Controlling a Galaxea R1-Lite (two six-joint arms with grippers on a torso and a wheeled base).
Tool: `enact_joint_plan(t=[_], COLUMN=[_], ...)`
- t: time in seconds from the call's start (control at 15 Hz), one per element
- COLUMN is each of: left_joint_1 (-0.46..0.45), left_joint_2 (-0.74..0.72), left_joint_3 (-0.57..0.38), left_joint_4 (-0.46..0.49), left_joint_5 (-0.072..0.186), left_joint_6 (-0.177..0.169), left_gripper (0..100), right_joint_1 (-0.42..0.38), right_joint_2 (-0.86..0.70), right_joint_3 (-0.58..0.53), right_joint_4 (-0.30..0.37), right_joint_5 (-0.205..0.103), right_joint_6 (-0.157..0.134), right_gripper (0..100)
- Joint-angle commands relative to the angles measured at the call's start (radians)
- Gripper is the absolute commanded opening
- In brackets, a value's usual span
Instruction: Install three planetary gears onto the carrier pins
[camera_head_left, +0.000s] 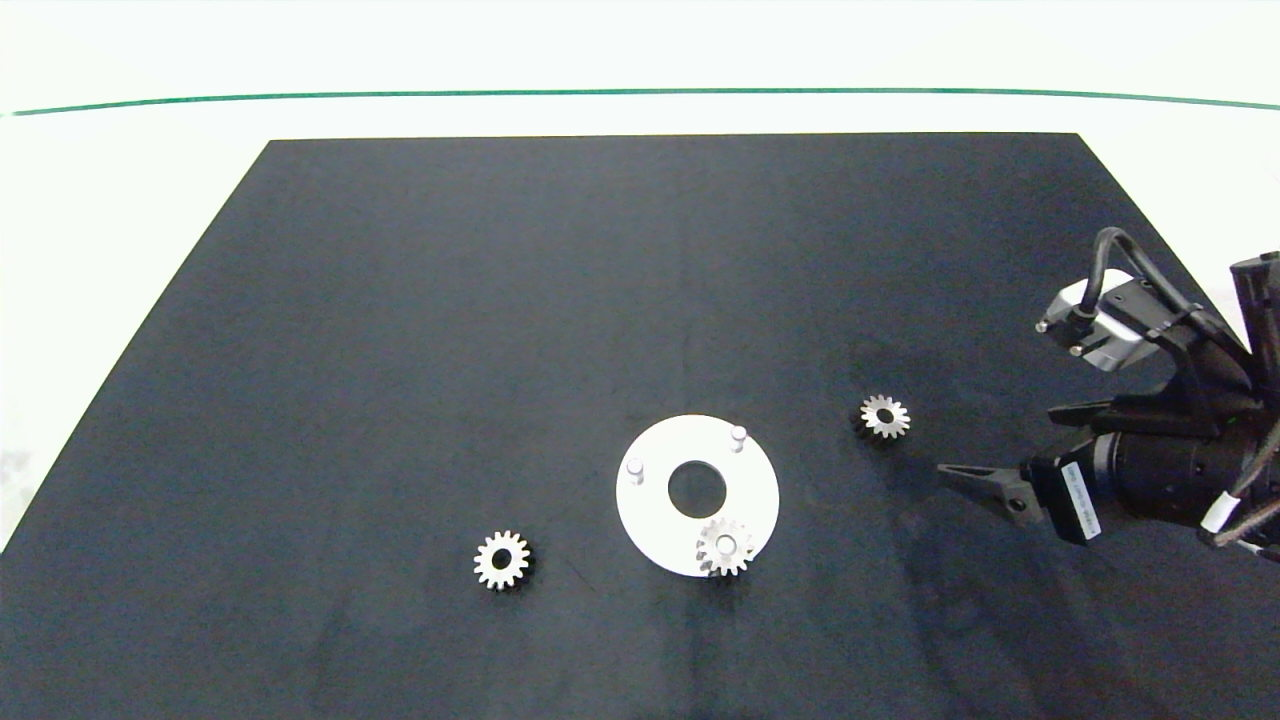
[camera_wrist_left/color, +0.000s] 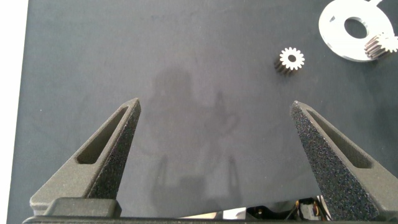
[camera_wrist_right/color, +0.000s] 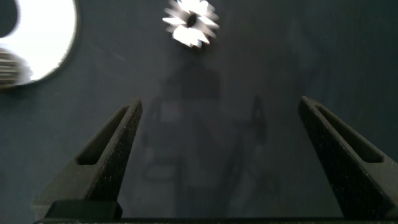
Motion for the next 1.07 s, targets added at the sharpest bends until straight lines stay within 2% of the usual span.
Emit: enact_joint_plan(t=[0.07, 0.27, 0.4, 0.53, 1.07], left_joint_1=[0.001, 0.001, 0.0, 0.0, -0.002], left_joint_2=[-0.004, -0.003, -0.004, -0.004, -0.003], left_joint_3=[0.0, -0.002, -0.008, -0.008, -0.009], left_joint_4=[0.001, 0.001, 0.001, 0.001, -0.001], left_joint_5=[0.0, 0.0, 0.0, 0.0, 0.0], left_joint_6=[0.002, 0.002, 0.0, 0.002, 0.002], left_gripper=[100, 100, 100, 100, 100], right_joint_1=[-0.089, -0.081, -0.061, -0.041, -0.026], right_joint_2=[0.044, 0.151, 0.202, 0.222, 0.271], right_joint_3=[0.016, 0.012, 0.014, 0.011, -0.06], right_joint_4=[-0.051, -0.186, -0.226, -0.235, -0.239], right_joint_5=[0.043, 0.055, 0.06, 0.069, 0.069], right_joint_6=[0.0, 0.0, 0.003, 0.003, 0.005], right_gripper=[100, 100, 100, 100, 100])
